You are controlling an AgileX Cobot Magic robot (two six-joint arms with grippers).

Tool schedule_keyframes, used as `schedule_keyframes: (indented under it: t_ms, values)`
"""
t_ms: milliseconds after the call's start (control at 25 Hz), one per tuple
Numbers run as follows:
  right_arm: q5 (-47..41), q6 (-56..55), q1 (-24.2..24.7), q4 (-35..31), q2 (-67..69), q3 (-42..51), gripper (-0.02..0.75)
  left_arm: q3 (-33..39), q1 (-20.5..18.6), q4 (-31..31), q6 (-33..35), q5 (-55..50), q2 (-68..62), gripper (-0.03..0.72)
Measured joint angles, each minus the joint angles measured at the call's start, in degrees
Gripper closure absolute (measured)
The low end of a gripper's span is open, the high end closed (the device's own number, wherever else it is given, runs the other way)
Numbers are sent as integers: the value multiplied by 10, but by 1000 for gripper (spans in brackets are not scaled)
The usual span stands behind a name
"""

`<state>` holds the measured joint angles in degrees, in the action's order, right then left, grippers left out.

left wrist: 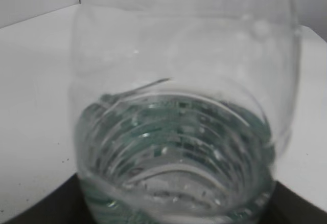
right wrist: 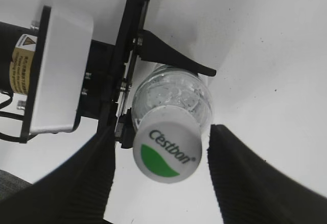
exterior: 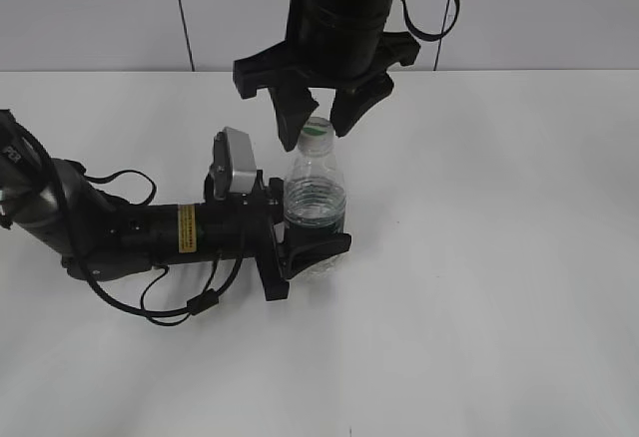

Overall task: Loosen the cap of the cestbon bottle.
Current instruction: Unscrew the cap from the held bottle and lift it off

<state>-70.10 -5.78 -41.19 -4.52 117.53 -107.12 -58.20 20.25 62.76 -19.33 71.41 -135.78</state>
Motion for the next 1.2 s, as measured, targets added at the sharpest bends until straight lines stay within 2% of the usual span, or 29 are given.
schedule_keyframes:
  t_ms: [160,320,360,760,1200]
  values:
    - [0,2,0,0,0,0,311,0,0,0,0,0,0,278]
    - [0,9,1,2,0,0,435,0,0,0,0,0,0,278]
    - [0,15,1,2,0,0,444,0,0,0,0,0,0,278]
    - [0,67,1,2,0,0,444,0,0,0,-1,0,0,278]
    - [0,253,2,4,0,0,444,0,0,1,-1,0,0,278]
